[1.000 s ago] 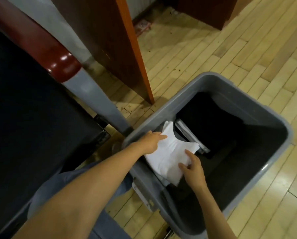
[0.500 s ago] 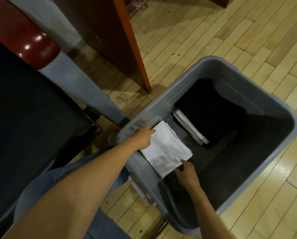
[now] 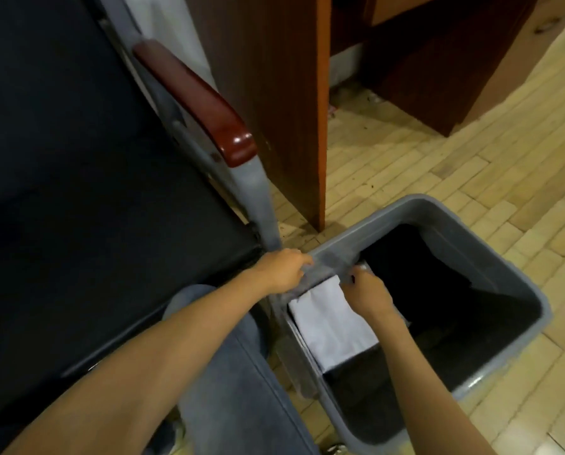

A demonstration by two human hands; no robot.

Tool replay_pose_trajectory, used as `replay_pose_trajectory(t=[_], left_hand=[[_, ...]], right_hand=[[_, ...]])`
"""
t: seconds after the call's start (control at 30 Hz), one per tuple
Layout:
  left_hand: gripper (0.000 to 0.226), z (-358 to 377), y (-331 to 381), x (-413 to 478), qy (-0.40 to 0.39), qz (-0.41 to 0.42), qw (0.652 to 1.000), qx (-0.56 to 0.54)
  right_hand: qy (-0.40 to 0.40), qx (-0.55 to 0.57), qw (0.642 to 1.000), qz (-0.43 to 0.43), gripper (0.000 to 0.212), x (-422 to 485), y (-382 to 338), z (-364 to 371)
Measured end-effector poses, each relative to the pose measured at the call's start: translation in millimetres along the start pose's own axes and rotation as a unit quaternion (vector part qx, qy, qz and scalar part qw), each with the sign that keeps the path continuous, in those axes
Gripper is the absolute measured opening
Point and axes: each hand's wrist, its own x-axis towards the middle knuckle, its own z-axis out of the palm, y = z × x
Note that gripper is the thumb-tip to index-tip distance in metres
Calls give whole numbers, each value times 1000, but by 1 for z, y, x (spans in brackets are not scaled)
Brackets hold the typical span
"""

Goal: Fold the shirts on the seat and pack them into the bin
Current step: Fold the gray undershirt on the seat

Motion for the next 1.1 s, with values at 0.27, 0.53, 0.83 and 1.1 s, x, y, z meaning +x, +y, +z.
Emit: replay_pose_trajectory(t=[0.27,0.53,0.83,1.1], left_hand=[[39,-75,-105,-163,213,-133,963,-100],[43,-38,-235,-328,399,-359,836,-113],[59,68,-341,-426,442,-542,690,-184],[61,108,-436,-448,387,-557,694,-242]], right_hand=[[32,-154,953,-258,39,-57,-191,-48],[41,-222,836,-499,51,-124,-369,11],[-63,-312,723,-613,57,-172,-495,160],[-133,-345,704,-607,63,-175,-566,279]])
